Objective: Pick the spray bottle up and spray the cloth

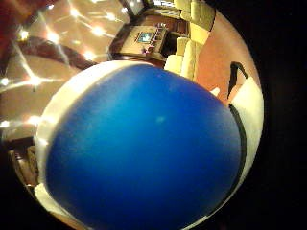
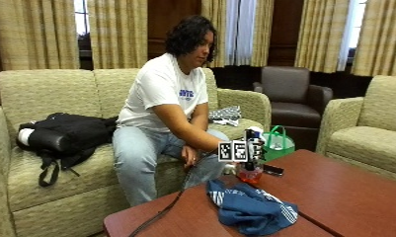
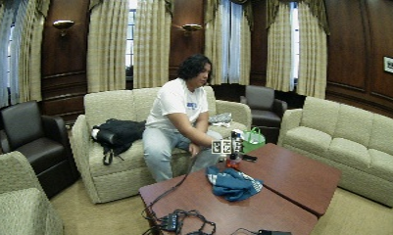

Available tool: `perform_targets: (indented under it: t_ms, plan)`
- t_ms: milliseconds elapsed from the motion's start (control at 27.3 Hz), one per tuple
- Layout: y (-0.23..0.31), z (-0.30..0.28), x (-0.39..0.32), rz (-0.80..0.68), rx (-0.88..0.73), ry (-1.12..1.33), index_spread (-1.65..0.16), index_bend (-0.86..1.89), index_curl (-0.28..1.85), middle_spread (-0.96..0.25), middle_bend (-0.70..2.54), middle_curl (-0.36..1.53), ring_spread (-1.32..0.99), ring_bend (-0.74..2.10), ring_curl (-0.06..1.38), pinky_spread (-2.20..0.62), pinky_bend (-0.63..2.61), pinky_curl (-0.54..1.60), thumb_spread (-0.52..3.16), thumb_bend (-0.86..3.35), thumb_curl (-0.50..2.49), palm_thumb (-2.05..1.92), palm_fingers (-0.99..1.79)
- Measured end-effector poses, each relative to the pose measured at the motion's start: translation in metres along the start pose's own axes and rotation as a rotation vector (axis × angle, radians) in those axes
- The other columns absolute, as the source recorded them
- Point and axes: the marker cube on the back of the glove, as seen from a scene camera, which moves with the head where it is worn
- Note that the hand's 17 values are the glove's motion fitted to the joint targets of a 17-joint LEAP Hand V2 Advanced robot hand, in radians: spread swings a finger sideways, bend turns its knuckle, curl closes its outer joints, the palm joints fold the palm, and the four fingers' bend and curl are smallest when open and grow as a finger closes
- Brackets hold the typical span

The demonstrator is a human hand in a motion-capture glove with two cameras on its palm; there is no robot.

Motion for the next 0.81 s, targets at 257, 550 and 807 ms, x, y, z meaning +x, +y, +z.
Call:
perform_targets:
  t_ms: [257, 550, 807]
  plan:
    - [-0.025, 0.011, 0.008, 0.000, 0.004, 0.000, -0.28, 0.29, 0.56, -0.23, 0.58, 0.51, -0.20, 0.67, 0.45, -0.28, 0.40, 0.38, 0.28, -0.04, 0.80, 0.90, 1.38]
    - [-0.055, 0.027, 0.017, 0.004, 0.004, 0.006, -0.28, 0.28, 0.56, -0.23, 0.58, 0.51, -0.20, 0.67, 0.45, -0.28, 0.41, 0.38, 0.28, -0.04, 0.80, 0.90, 1.38]
    - [-0.044, 0.030, 0.016, 0.087, 0.008, 0.013, -0.28, 0.28, 0.56, -0.22, 0.59, 0.51, -0.20, 0.63, 0.45, -0.28, 0.40, 0.38, 0.28, -0.03, 0.80, 0.90, 1.35]
